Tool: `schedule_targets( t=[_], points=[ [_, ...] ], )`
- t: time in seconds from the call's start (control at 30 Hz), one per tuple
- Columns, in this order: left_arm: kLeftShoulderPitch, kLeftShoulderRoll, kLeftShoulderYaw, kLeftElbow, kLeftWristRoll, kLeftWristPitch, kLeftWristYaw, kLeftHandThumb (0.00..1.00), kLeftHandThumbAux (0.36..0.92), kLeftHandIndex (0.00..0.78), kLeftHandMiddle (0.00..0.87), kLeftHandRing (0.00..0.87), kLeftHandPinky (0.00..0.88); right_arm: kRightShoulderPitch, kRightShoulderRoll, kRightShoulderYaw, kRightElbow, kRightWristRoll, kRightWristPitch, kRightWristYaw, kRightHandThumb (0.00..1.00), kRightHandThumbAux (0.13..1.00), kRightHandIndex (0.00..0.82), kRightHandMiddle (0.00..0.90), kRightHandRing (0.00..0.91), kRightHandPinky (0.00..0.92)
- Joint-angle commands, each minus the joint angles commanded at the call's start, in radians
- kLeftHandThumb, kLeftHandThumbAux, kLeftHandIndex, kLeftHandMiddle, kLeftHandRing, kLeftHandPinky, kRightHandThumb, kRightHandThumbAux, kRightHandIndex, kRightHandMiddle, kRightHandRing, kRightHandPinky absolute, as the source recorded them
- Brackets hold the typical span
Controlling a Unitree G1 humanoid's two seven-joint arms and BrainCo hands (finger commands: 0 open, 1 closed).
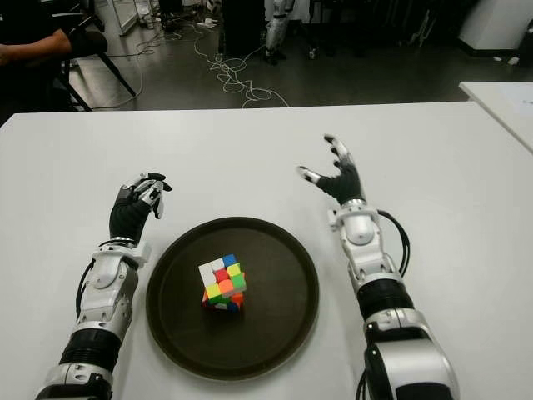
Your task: Pick up the Rubik's Cube and put it in the plate
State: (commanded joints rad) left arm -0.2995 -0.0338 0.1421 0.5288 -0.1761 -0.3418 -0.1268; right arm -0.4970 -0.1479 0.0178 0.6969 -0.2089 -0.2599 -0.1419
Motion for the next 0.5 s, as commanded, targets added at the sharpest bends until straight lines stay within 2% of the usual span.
schedule_targets(
  t=[0.17,0.3,0.5],
  points=[
    [0.002,-0.001,0.001,-0.003,-0.009,-0.003,-0.01,0.857,0.66,0.423,0.533,0.792,0.81,0.004,-0.011,0.014,0.004,-0.037,-0.021,-0.033,0.0,0.793,0.013,0.048,0.034,0.026],
    [0.002,0.002,0.003,0.003,-0.012,-0.014,-0.017,0.857,0.661,0.422,0.533,0.79,0.807,-0.025,-0.021,0.013,0.076,-0.043,-0.047,-0.053,0.0,0.793,0.015,0.049,0.035,0.029],
    [0.004,0.002,0.005,0.003,-0.01,-0.019,-0.018,0.857,0.66,0.423,0.528,0.786,0.803,-0.028,-0.023,0.016,0.085,-0.043,-0.05,-0.063,0.0,0.79,0.025,0.056,0.041,0.031]
  ],
)
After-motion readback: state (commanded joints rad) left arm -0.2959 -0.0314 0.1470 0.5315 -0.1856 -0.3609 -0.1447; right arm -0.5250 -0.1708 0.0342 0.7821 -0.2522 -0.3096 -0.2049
